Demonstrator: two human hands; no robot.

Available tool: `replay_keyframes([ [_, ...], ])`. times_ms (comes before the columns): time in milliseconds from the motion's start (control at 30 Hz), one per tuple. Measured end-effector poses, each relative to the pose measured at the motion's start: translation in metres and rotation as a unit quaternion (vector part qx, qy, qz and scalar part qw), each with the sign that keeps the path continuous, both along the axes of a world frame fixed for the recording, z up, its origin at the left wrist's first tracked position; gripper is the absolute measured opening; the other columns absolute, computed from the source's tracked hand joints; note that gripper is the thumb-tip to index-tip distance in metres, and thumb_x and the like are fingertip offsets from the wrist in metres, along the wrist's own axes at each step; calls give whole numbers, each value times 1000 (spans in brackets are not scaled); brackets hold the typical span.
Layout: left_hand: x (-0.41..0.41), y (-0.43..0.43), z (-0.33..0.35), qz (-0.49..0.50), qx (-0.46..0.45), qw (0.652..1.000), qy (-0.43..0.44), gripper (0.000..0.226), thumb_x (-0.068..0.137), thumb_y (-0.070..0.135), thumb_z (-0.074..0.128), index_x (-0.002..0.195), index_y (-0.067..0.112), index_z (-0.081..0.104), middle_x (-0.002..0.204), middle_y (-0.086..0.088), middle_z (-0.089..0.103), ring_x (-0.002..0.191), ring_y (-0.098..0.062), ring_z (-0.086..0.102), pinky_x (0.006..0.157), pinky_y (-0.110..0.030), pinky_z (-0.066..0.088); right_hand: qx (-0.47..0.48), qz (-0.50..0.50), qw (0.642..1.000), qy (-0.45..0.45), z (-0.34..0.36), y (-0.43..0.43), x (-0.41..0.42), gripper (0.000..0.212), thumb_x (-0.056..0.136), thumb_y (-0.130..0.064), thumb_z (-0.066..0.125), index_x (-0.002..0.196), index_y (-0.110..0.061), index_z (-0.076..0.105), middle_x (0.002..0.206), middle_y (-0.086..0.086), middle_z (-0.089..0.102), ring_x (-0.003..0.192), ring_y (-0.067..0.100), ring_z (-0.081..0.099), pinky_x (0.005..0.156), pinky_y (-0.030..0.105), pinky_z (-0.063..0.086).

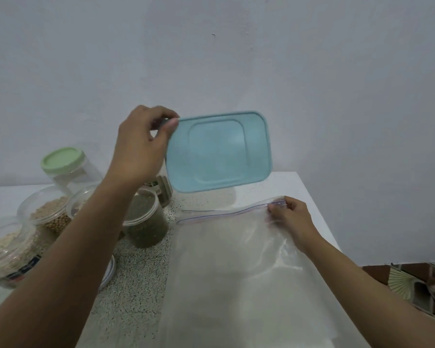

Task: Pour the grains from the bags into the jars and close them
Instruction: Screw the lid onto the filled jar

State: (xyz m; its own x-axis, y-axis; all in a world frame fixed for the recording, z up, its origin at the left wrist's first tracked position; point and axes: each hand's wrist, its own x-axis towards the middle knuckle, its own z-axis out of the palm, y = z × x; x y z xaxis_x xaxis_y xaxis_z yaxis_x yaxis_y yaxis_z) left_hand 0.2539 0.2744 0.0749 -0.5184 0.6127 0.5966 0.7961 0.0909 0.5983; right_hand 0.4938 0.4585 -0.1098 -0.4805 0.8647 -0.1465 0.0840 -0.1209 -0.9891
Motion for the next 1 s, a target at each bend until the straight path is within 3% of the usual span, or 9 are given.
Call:
replay_keyframes([
  [100,-4,-5,-19,-58,-50,989,-126,17,93,39,62,96,29,75,95,2,72,86,-21,67,79,-43,55,-1,-15,1000,-14,0,-2,-6,12,94,-3,66,83,-1,65,65,3,65,54,15,61,52,26,50],
  [200,4,-8,-56,-69,-112,974,-183,11,96,35,66,90,32,76,90,4,72,79,-24,66,75,-40,54,4,-29,999,-24,3,-5,-10,26,93,-2,62,70,-11,57,56,-8,57,48,8,51,45,15,41],
  [333,10,-6,-100,-65,-196,960,-190,16,101,25,61,97,24,76,95,7,73,92,-22,67,87,-44,54,21,-11,999,-39,5,-8,-11,15,93,-6,64,78,-6,63,65,-1,62,51,7,53,47,14,42],
  [433,7,-2,-119,-60,-221,954,-193,18,102,22,59,98,19,76,94,9,72,90,-18,66,87,-46,55,42,0,998,-50,6,-8,-9,15,96,-8,64,85,0,68,70,5,67,54,6,59,49,14,45],
  [567,1,7,-136,-57,-255,952,-159,20,104,16,55,98,13,74,94,1,71,90,-23,64,85,-47,55,81,30,992,-92,5,-1,-10,12,96,-9,66,89,-3,73,84,12,73,70,17,65,59,17,51],
  [700,3,15,-153,-42,-322,939,-112,24,104,11,52,112,12,74,110,-5,67,101,-20,58,84,-31,42,139,28,981,-132,4,5,-13,4,95,-9,68,94,-12,71,94,4,72,80,25,71,72,33,61],
  [767,5,15,-156,-50,-345,932,-99,26,104,11,52,123,13,70,119,-9,64,109,-23,57,87,-28,38,198,13,969,-148,9,1,-14,11,97,-12,66,107,-15,69,104,-3,70,91,14,68,81,29,59],
  [900,13,1,-137,-80,-316,943,-75,28,102,21,60,129,22,66,126,-2,60,119,-18,56,105,-32,42,314,26,940,-130,29,-14,-17,18,98,-12,64,113,-18,69,112,-13,68,107,3,60,94,21,46],
  [1000,18,-22,-109,-87,-225,966,-95,15,98,22,65,109,32,69,105,6,68,90,-5,67,82,-24,53,313,59,944,-84,55,-31,-27,12,98,-12,64,99,-22,70,97,-17,71,97,2,65,84,14,48],
])
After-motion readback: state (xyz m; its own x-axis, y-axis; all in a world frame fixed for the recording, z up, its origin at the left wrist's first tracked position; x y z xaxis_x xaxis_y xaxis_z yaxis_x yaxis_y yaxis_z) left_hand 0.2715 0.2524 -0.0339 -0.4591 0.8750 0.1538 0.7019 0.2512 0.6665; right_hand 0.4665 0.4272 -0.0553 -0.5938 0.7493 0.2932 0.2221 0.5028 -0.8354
